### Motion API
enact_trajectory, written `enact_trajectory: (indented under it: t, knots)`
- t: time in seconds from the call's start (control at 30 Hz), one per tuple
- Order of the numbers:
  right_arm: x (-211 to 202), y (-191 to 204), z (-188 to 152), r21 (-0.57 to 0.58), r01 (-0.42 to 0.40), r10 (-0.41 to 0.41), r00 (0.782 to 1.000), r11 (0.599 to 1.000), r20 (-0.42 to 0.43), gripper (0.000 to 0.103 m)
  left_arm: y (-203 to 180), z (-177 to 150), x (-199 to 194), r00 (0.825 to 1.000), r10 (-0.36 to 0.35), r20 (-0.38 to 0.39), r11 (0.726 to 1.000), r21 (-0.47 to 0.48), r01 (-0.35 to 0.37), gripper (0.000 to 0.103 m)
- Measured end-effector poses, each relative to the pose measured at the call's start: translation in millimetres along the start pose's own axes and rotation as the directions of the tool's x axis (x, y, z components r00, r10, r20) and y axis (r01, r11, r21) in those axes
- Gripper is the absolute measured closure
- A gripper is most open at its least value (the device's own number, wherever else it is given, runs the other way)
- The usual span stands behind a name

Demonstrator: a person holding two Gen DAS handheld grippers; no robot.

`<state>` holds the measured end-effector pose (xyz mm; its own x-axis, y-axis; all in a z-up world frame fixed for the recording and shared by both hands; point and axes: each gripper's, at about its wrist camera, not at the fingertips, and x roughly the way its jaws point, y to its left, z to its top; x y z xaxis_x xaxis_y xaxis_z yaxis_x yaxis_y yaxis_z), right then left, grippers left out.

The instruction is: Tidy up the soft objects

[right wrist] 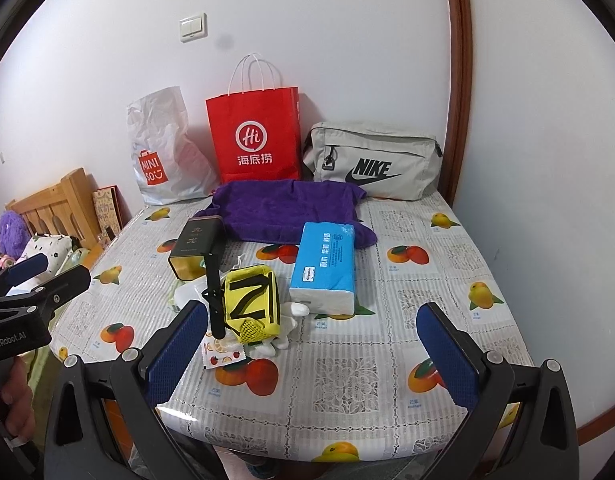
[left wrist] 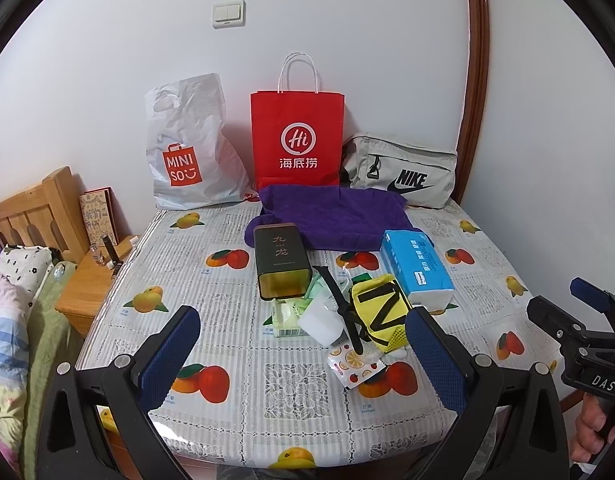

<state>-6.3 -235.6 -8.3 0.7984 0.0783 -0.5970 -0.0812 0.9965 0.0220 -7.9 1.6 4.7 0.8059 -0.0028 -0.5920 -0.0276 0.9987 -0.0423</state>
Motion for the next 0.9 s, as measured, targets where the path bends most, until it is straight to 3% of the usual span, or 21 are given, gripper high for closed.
enact_trajectory:
  t: [0.9]
  knots:
    - [-0.2,-0.2,-0.5,-0.007,-0.004,0.004,1.000,1.000,-0.004,0.000,-1.1,-2.4,1.0,1.000,0.002,-0.001,1.000,0.005,-0.002,0.000]
